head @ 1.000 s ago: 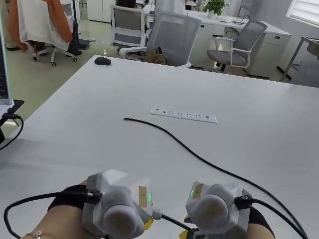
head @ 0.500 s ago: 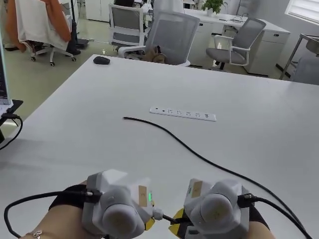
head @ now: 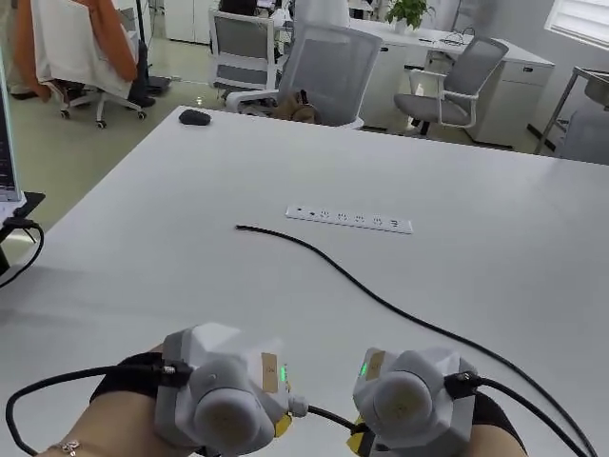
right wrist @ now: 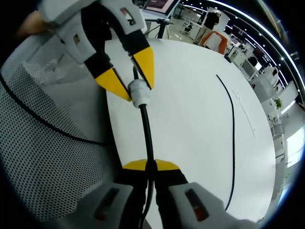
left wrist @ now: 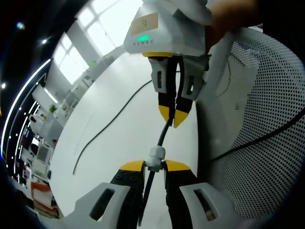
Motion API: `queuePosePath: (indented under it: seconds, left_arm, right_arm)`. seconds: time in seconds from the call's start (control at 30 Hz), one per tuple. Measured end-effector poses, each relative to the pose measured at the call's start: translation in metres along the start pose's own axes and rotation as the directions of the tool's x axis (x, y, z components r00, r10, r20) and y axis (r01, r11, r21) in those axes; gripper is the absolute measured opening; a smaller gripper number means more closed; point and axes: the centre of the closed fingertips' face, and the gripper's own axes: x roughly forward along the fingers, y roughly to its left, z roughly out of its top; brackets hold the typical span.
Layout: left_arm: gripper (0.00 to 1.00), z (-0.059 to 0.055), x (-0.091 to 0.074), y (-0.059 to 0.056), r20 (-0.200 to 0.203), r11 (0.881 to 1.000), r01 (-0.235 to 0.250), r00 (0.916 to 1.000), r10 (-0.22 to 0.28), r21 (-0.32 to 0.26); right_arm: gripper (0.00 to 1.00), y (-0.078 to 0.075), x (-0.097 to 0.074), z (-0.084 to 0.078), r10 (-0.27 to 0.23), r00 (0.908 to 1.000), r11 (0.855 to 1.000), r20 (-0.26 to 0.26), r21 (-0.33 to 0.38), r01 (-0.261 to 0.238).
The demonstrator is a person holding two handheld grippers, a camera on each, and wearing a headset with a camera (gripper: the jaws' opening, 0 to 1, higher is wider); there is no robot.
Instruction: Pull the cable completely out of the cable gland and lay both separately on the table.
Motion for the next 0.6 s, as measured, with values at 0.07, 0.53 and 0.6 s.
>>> queuePosePath:
  seconds: [0.07,0.53,0.6]
  left_arm:
    - [0.17,0.0,0.0,0.0,0.0,1.0,0.0,1.0,0.0,-0.001]
    - [0.17,0.0,0.001,0.0,0.003,1.0,0.005,1.0,-0.005,-0.005]
    - [0.17,0.0,0.001,-0.002,0.002,1.0,0.013,0.9999,-0.013,-0.004]
  right_arm:
    - [0.02,0.0,0.0,-0.002,0.0,1.0,1.0,-0.01,0.003,0.0]
    - [0.13,-0.006,0.0,-0.017,-0.019,0.9962,1.0,-0.085,0.017,0.021]
    - [0.14,0.001,0.001,-0.01,0.013,0.9989,1.0,-0.044,0.015,-0.012]
